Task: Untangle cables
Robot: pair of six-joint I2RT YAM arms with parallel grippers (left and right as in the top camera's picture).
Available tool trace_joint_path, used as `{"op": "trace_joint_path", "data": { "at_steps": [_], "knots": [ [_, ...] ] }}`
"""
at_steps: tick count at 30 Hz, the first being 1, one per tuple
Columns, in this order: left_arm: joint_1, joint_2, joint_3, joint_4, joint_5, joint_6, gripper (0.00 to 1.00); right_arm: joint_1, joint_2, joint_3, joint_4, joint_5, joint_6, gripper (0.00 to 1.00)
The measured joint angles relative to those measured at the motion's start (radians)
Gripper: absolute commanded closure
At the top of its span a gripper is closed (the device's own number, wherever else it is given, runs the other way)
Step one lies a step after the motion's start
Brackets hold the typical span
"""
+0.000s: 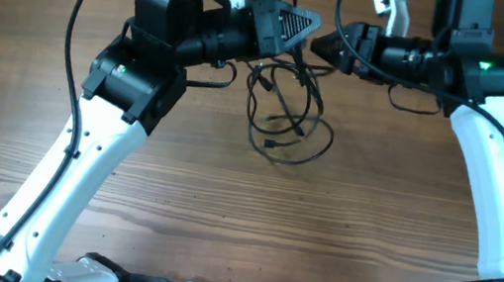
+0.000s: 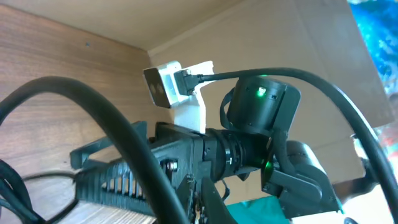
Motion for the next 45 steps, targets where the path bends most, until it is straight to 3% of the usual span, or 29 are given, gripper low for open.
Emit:
{"op": "trace_joint_path", "data": {
  "at_steps": [5, 9, 16, 19, 23, 25, 29, 31, 35, 38, 45],
  "knots": [
    [0.009, 0.0, 0.0, -0.083, 0.005, 0.172, 0.96, 0.0, 0.025, -0.001, -0.012, -0.002, -0.016, 0.26],
    [0.041, 0.0, 0.0, -0.118, 0.013, 0.229, 0.96, -0.026, 0.026, -0.001, -0.041, -0.002, -0.176, 0.25],
    [0.047, 0.0, 0.0, -0.112, 0.043, 0.155, 0.96, -0.031, 0.026, -0.001, -0.171, 0.0, -0.56, 0.26],
    [0.047, 0.0, 0.0, -0.108, 0.056, 0.108, 0.96, -0.029, 0.026, -0.001, -0.206, 0.008, -0.709, 0.34],
    [0.047, 0.0, 0.0, -0.063, 0.102, 0.076, 0.96, -0.015, 0.026, -0.004, -0.206, 0.015, -0.799, 0.43],
    [0.047, 0.0, 0.0, -0.053, 0.121, 0.055, 0.96, -0.005, 0.027, -0.01, -0.206, 0.025, -0.818, 0.48],
    [0.047, 0.0, 0.0, -0.043, 0.172, 0.027, 0.96, 0.003, 0.046, -0.014, -0.194, 0.037, -0.841, 0.83],
    [0.047, 0.0, 0.0, -0.047, 0.193, 0.021, 0.96, 0.003, 0.054, -0.018, -0.161, 0.04, -0.821, 0.96],
    [0.047, 0.0, 0.0, -0.103, 0.201, 0.023, 0.96, -0.001, 0.055, -0.022, -0.086, 0.041, -0.729, 0.96],
    [0.047, 0.0, 0.001, -0.23, 0.149, 0.057, 0.96, -0.027, 0.042, -0.022, -0.074, 0.016, -0.649, 0.96],
    [0.047, 0.001, 0.002, -0.525, -0.22, 0.122, 0.96, -0.156, -0.192, -0.002, 0.012, -0.088, -0.464, 0.96]
  ]
}}
